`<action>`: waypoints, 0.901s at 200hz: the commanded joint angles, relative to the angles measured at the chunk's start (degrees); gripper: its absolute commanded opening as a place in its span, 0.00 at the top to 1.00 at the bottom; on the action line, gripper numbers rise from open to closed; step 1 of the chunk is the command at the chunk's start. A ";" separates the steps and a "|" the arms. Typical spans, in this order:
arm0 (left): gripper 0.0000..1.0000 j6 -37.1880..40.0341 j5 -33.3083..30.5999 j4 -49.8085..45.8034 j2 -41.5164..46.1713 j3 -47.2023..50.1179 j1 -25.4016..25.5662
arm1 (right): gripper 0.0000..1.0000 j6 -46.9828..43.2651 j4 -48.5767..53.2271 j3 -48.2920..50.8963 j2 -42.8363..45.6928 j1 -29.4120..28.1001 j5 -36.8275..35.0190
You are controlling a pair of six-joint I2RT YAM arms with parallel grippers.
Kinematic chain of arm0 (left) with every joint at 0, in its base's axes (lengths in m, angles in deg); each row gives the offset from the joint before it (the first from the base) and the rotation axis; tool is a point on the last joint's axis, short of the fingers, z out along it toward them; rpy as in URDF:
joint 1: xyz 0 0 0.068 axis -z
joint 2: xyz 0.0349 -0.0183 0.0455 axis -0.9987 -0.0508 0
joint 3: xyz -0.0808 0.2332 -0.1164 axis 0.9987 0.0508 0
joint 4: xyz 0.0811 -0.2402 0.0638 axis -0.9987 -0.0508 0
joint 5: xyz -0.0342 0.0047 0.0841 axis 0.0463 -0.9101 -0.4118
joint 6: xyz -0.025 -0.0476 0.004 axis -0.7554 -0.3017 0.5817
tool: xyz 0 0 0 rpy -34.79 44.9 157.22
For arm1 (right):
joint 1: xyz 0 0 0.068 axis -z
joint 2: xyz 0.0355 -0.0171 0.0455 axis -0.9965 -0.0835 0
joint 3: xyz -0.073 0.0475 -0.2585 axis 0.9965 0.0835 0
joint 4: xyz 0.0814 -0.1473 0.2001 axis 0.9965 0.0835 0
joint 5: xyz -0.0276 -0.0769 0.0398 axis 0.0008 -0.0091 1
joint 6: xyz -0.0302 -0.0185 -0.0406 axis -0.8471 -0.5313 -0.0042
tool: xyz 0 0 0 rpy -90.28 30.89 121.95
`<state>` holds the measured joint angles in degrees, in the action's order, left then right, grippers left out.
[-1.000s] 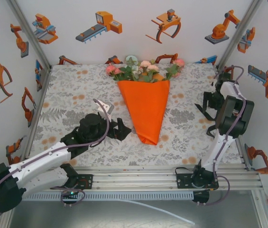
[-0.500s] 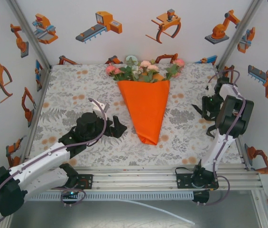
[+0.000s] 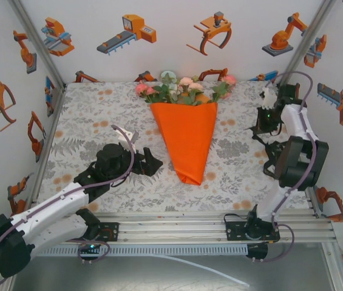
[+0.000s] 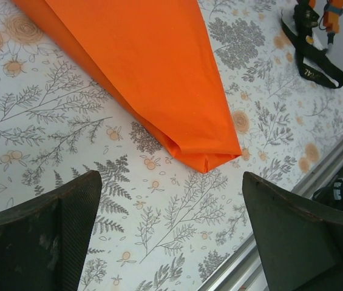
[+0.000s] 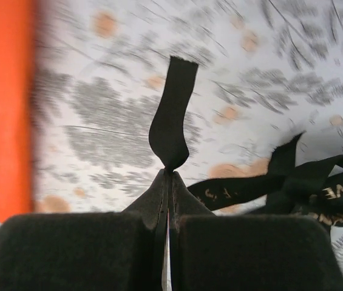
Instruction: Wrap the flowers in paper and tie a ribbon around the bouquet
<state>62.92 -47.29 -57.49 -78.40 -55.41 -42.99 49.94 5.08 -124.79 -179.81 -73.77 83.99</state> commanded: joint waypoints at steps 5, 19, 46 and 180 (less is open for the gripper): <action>0.10 -3.96 3.85 2.89 -1.76 -3.34 -0.30 | 1.00 8.30 -3.78 1.35 8.03 -6.01 5.46; 0.09 -4.54 6.92 5.99 -3.77 -4.50 -0.05 | 1.00 13.25 -6.92 2.33 10.94 -8.81 5.99; 0.09 -5.75 8.08 11.07 -9.38 -7.20 1.05 | 1.00 22.52 -14.65 5.08 15.18 -13.85 6.65; 0.09 -44.00 -3.31 14.73 -28.10 -24.55 0.13 | 1.00 24.63 -28.01 12.56 22.67 -33.73 17.45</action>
<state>34.02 -48.01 -46.91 -103.56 -79.91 -42.60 75.75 -19.53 -113.01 -158.04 -105.38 98.66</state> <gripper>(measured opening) 0.902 0.004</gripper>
